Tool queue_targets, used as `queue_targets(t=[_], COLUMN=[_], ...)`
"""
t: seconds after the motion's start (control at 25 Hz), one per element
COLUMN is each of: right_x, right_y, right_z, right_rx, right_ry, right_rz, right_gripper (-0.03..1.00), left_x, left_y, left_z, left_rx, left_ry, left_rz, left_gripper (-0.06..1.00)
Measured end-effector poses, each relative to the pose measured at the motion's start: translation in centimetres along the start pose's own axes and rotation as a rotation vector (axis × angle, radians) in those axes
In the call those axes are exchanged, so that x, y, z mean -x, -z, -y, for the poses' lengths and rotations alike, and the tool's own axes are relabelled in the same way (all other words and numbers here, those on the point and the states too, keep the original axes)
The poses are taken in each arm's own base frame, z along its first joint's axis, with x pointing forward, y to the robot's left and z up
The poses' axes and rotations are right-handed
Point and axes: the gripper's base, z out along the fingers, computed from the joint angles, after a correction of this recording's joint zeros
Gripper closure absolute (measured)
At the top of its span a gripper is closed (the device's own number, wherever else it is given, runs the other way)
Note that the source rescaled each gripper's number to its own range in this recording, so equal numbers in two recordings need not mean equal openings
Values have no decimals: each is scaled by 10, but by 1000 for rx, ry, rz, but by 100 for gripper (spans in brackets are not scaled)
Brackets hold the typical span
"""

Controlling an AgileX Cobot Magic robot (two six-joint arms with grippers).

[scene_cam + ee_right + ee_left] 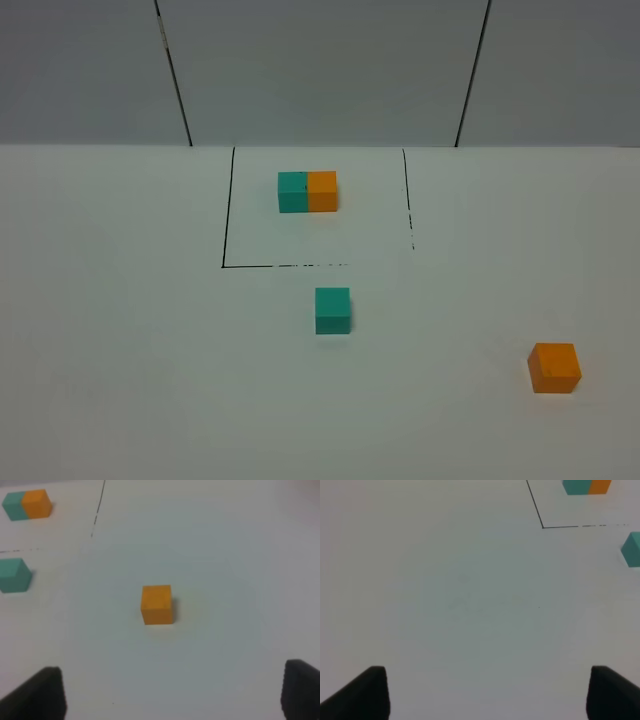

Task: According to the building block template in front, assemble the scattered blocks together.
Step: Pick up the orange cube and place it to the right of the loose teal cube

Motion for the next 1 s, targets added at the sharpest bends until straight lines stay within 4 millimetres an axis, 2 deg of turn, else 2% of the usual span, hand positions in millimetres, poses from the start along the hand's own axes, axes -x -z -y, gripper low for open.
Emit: queue_targets(t=[0.28, 0.4, 0.52, 0.64, 0.76, 1.0], right_x=[0, 5, 17, 33, 52, 72], right_y=[1, 0, -11, -34, -68, -160], right_z=[-6, -10, -18, -22, -21, -11], right_rx=[65, 110, 192, 258, 264, 228], right_ry=[-50, -76, -116, -116, -131, -146], right_rz=[-6, -76, -185, -286, -372, -608], right_gripper=[23, 14, 4, -3, -3, -3], left_x=[0, 0, 0, 0, 0, 0], left_y=[0, 0, 0, 0, 0, 0], left_z=[0, 0, 0, 0, 0, 0], left_rx=[0, 0, 0, 0, 0, 0], left_ry=[0, 0, 0, 0, 0, 0], left_rz=[0, 0, 0, 0, 0, 1], left_gripper=[27, 27, 27, 27, 27, 27])
